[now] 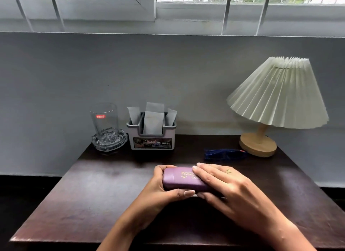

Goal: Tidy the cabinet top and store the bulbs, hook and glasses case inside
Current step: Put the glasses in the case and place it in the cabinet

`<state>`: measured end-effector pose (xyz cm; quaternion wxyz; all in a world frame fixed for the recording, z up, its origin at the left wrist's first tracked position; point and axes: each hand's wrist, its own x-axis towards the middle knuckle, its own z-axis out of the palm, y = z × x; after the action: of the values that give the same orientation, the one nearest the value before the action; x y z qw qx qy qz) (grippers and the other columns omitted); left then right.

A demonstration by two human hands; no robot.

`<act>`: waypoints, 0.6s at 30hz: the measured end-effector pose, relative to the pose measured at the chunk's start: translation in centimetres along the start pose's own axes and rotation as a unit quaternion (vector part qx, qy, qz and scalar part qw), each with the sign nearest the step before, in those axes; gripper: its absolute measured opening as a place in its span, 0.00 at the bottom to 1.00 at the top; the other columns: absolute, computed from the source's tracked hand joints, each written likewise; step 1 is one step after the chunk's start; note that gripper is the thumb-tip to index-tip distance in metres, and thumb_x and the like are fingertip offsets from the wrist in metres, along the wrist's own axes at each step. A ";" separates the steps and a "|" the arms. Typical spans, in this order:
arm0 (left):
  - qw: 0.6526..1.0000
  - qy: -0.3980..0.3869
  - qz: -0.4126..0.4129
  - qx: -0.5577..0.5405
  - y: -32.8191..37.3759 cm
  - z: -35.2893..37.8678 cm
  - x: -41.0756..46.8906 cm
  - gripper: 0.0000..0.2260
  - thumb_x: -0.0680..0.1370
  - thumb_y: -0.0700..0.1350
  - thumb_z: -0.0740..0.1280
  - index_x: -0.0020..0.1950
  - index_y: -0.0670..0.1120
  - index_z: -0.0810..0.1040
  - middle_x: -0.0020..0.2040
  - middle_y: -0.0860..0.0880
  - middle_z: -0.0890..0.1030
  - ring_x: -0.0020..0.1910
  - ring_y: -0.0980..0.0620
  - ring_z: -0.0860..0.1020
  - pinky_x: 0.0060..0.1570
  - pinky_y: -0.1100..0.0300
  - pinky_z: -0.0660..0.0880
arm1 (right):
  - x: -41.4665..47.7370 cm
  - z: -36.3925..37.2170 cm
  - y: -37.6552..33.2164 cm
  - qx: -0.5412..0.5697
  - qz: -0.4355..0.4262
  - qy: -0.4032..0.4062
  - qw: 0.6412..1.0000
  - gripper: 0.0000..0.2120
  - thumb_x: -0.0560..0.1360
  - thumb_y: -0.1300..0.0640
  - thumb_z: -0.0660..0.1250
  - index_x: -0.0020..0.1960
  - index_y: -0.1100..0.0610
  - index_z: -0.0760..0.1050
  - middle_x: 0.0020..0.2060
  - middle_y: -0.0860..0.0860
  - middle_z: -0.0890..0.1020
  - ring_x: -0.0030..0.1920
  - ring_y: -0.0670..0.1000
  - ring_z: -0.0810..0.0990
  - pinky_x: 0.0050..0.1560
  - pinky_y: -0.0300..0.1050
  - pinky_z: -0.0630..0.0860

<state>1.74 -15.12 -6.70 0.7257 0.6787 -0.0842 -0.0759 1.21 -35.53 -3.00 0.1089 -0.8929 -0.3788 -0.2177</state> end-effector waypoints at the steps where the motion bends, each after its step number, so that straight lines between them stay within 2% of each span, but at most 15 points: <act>1: 1.000 0.004 -0.003 -0.006 -0.1 -0.1 -0.1 0.31 0.59 0.42 0.78 0.57 0.46 0.68 0.50 0.45 0.82 0.47 0.55 0.81 0.44 0.65 0.78 | 0.1 0.2 0.0 -0.026 -0.019 0.005 0.999 0.22 0.75 0.48 0.60 0.64 0.59 0.71 0.60 0.53 0.79 0.59 0.50 0.78 0.60 0.44 0.74; 6: 0.999 0.004 -0.014 -0.040 -0.2 -0.2 -0.1 0.30 0.60 0.39 0.77 0.57 0.45 0.68 0.50 0.45 0.81 0.48 0.55 0.81 0.44 0.67 0.77 | 1.1 0.8 0.2 -0.151 -0.103 0.036 0.983 0.19 0.74 0.52 0.60 0.54 0.67 0.77 0.49 0.58 0.84 0.46 0.55 0.83 0.46 0.47 0.80; 11: 0.997 -0.001 -0.015 -0.070 -0.4 -0.3 0.2 0.30 0.60 0.36 0.76 0.58 0.44 0.68 0.49 0.43 0.81 0.47 0.54 0.82 0.41 0.67 0.77 | 1.4 1.3 0.7 -0.184 -0.125 0.035 0.974 0.20 0.77 0.52 0.57 0.53 0.68 0.77 0.46 0.58 0.85 0.43 0.55 0.83 0.43 0.48 0.80; 16: 0.997 -0.005 -0.001 -0.077 -0.5 -0.4 0.1 0.31 0.61 0.35 0.78 0.59 0.42 0.68 0.52 0.43 0.81 0.49 0.54 0.82 0.43 0.68 0.78 | 2.2 0.9 0.9 -0.145 -0.125 0.023 0.981 0.19 0.77 0.52 0.56 0.53 0.66 0.77 0.43 0.56 0.84 0.40 0.54 0.82 0.43 0.47 0.79; 18: 0.997 -0.018 0.003 -0.072 -0.4 -0.5 0.1 0.30 0.61 0.35 0.76 0.60 0.43 0.67 0.53 0.43 0.81 0.51 0.53 0.81 0.45 0.66 0.77 | 2.4 0.1 1.1 -0.062 -0.083 -0.007 0.995 0.18 0.77 0.50 0.56 0.54 0.62 0.76 0.44 0.54 0.84 0.42 0.52 0.81 0.46 0.43 0.76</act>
<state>1.98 -14.69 -7.11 0.7711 0.6231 -0.0937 -0.0913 3.52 -34.78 -2.02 0.0325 -0.8646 -0.4386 -0.2428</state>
